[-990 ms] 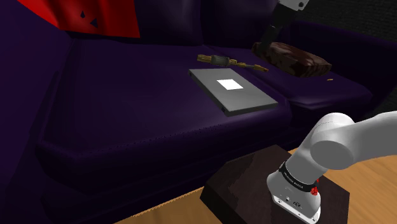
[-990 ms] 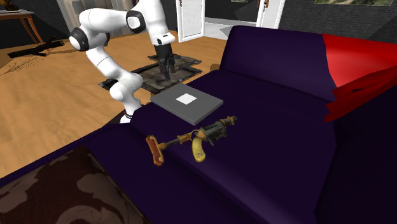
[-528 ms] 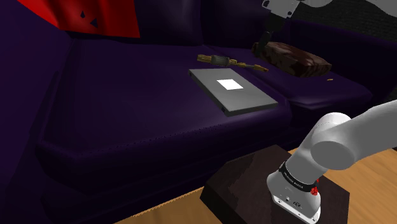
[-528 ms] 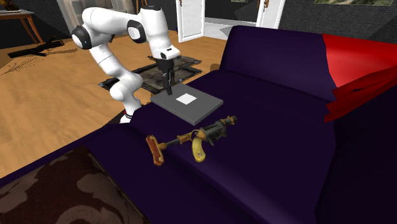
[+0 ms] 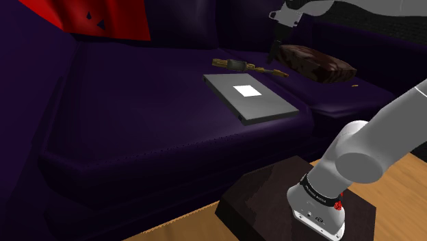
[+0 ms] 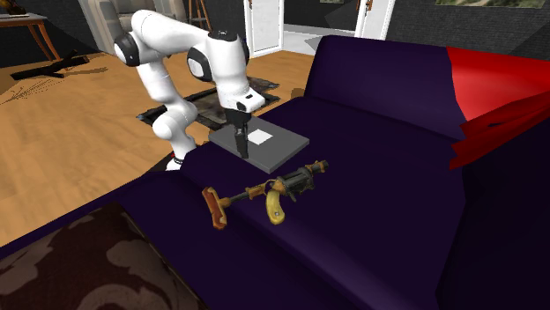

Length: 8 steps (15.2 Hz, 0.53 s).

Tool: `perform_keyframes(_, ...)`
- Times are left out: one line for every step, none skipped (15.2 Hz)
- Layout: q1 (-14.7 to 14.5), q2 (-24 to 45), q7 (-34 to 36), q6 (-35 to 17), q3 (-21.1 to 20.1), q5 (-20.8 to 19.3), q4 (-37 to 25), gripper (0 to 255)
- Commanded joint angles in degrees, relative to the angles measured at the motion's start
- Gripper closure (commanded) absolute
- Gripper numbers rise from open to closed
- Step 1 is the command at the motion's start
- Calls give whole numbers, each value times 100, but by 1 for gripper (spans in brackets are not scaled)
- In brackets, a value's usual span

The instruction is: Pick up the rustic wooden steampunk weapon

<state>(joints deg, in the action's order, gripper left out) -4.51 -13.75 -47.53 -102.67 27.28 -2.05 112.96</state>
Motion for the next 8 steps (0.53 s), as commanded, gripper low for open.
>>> perform_keyframes(-9,517,-511,-8,230,186,-363,0)
perform_keyframes(3,788,-751,1,323,302,-560,0)
perform_keyframes(25,1066,-991,20,407,428,-768,0)
perform_keyframes(63,1351,-1229,47,475,562,-986,0)
perform_keyframes(116,1642,-1464,85,530,701,-1216,0)
perform_keyframes(184,1936,-1691,133,570,843,-1459,0)
perform_keyframes(267,2233,-1910,190,594,985,-1714,0)
perform_keyframes(362,2532,-2119,258,606,1124,-1983,0)
